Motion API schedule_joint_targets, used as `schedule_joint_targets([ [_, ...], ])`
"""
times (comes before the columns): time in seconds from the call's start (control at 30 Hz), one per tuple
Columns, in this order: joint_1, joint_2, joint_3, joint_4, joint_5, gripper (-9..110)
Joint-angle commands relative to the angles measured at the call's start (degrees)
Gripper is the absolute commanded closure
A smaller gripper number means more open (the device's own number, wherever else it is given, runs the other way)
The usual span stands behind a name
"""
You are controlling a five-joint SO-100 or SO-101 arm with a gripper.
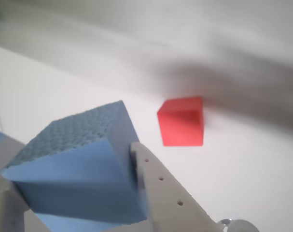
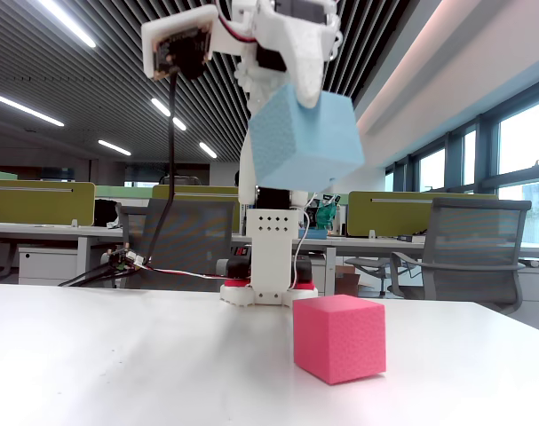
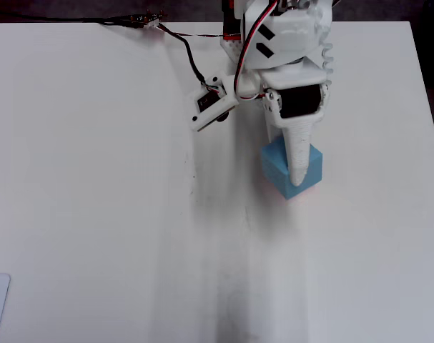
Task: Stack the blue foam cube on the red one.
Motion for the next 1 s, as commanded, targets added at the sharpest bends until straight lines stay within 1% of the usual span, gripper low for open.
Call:
schedule_joint_targets([
  [0.0, -1.14, 4.83, 1.05, 0.97, 0.26, 79],
  [0.47, -6.33, 14.94, 12.04, 5.01, 2.46, 78],
  [0.97, -5.71, 8.61, 17.58, 0.09, 3.96, 79],
])
